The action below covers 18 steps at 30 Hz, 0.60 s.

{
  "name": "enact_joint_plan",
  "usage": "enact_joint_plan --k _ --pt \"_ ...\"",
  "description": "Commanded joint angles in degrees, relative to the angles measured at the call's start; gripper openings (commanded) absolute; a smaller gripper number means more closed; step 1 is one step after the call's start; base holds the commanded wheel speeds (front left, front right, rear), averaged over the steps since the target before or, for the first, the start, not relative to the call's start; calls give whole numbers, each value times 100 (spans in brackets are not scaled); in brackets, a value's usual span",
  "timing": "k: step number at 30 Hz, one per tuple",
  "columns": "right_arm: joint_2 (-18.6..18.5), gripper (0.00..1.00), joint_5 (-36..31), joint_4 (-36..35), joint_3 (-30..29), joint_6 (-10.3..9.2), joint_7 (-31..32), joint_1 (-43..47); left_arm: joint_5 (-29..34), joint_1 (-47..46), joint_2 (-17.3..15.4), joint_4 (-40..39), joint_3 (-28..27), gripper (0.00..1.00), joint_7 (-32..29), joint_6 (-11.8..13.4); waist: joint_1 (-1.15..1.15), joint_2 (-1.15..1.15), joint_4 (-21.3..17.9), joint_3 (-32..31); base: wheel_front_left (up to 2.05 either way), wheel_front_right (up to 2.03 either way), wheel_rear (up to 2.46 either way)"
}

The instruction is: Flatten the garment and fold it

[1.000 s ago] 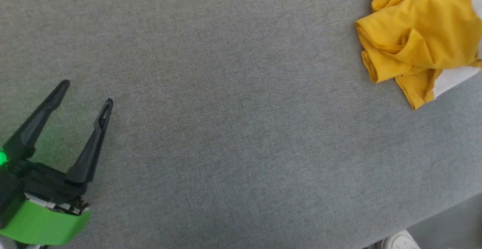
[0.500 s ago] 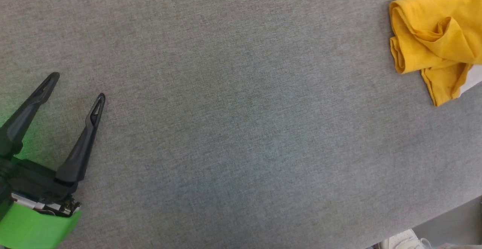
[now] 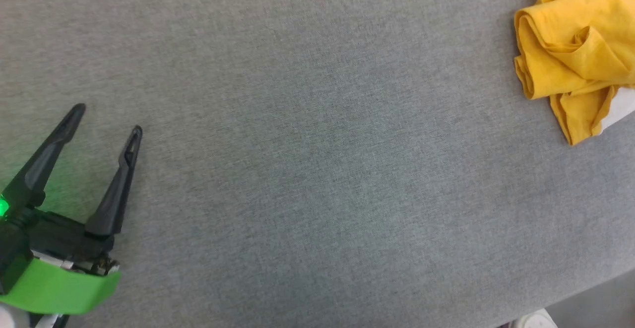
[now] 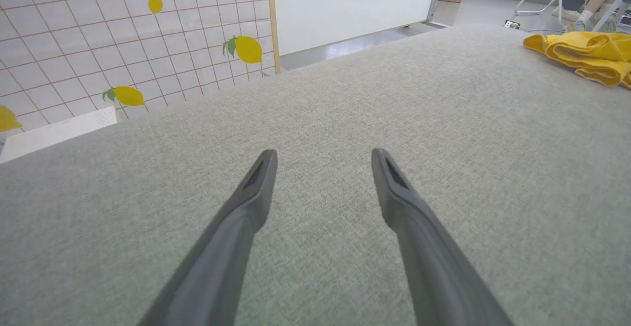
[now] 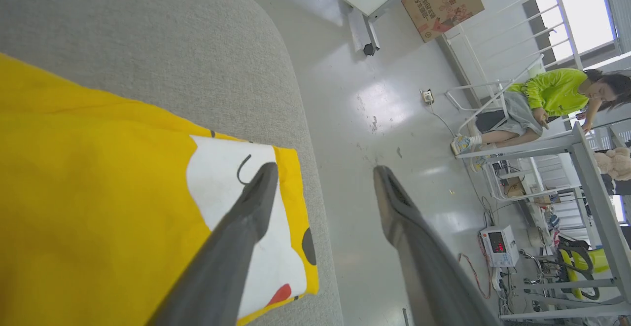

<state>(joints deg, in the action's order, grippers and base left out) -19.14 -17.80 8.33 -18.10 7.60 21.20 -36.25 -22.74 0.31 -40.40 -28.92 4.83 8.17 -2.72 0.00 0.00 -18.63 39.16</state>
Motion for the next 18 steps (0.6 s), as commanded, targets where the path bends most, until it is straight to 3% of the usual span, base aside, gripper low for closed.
enact_joint_plan --k 1,5,12,18 --pt "44 100 -6 29 43 -11 -89 37 -6 -140 110 103 5 100 125 74 0 0 151 -259 0 0 0" --pt "228 100 81 84 65 -11 -379 192 -50 -300 440 439 -8 100 449 195 0 0 351 -620 0 0 0" --pt "1115 100 757 13 -268 -11 -1116 583 -202 -417 1079 1098 -18 100 658 227 0 0 865 -1427 0 0 0" --pt "1490 100 1012 -359 -221 -11 -1629 1317 -135 -414 1528 1512 -33 100 680 171 0 0 1261 -1979 0 0 0"
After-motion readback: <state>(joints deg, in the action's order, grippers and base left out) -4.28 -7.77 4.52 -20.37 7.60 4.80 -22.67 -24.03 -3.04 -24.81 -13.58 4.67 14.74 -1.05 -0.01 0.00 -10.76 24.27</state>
